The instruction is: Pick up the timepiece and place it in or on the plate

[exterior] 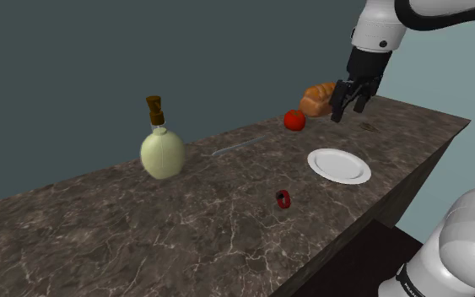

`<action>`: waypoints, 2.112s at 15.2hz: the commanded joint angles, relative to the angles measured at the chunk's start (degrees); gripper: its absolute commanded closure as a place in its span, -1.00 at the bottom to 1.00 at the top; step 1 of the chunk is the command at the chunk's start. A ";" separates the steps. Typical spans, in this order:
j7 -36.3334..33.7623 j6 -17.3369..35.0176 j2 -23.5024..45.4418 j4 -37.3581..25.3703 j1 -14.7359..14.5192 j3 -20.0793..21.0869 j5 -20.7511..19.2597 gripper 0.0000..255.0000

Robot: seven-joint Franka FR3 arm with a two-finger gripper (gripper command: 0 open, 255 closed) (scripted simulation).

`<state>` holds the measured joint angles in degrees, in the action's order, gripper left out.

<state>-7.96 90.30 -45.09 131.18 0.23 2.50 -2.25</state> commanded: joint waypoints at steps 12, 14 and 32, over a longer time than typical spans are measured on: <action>-11.46 15.96 0.48 15.08 -3.65 6.02 13.03 -1.00; -13.30 19.44 1.63 17.00 -4.62 7.40 15.64 -1.00; -17.30 37.09 10.53 23.99 -8.41 13.25 24.91 -1.00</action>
<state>-25.26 127.32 -34.58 155.13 -8.18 15.74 22.64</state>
